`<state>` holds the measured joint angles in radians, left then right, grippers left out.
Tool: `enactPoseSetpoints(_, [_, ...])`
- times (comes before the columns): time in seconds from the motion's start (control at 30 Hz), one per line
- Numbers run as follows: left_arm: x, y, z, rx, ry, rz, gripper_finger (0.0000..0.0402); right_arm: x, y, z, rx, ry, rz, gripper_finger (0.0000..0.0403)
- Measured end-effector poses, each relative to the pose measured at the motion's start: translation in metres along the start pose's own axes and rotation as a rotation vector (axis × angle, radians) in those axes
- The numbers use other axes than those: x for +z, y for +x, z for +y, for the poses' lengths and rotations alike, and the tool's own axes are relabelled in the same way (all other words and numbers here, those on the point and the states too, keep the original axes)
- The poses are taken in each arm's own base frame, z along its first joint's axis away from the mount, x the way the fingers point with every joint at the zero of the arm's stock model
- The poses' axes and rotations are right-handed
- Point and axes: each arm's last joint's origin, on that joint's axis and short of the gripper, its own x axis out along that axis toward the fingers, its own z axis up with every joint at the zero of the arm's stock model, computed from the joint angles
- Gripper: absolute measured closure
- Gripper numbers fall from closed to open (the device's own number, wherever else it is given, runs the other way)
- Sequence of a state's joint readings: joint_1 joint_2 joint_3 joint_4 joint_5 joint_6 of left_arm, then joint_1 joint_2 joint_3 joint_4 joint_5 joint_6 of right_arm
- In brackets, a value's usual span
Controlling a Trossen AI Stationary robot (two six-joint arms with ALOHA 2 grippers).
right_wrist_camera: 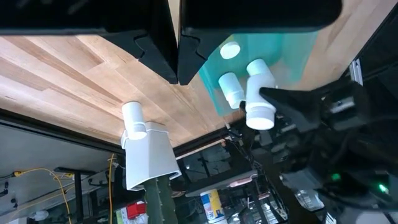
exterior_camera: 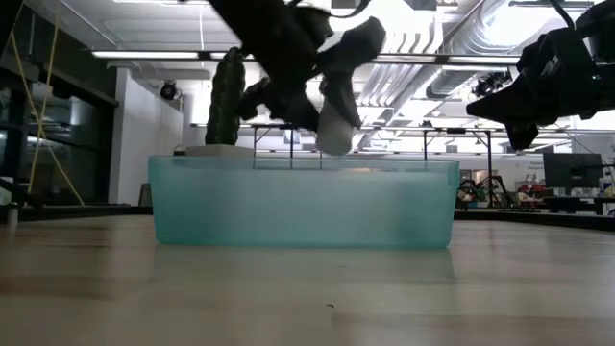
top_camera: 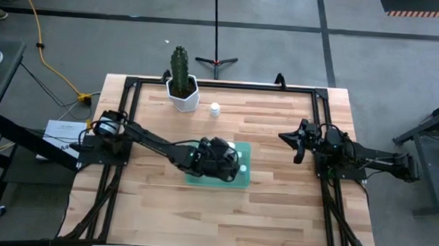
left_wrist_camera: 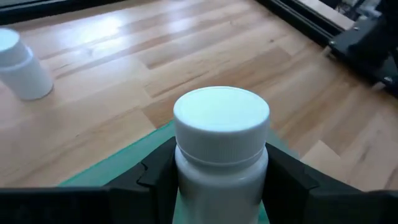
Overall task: Pick and place pill bottles into a basket
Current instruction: Put the bottom white pill bottle into the blue bin
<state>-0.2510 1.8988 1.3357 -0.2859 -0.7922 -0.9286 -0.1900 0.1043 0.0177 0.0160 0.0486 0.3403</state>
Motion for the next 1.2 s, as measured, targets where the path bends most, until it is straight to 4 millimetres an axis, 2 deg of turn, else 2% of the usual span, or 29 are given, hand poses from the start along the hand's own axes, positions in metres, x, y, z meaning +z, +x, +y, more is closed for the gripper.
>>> enactPoseSetpoints(0.2, [-0.019,0.008,0.015,0.038,-0.036,-0.038,0.0191,-0.001,0.0,0.0,-0.001,-0.001,0.011,0.0402])
enactPoseSetpoints(0.53, [-0.027,0.011,0.023,0.084,0.067,-0.069,0.0182,-0.001,0.0,0.0,-0.002,-0.005,0.013,0.0402])
enactPoseSetpoints(0.8, [-0.04,0.019,0.039,0.124,0.042,-0.092,0.0191,-0.001,0.0,0.0,-0.003,-0.009,0.014,0.0402])
enactPoseSetpoints(1.0, [-0.042,0.022,0.044,0.142,0.024,-0.136,0.0176,-0.001,0.0,0.0,0.007,-0.009,0.021,0.0402])
enactPoseSetpoints(1.2, [-0.041,0.023,0.045,0.159,0.068,-0.149,0.0184,-0.002,0.0,0.0,0.029,-0.008,0.031,0.0402])
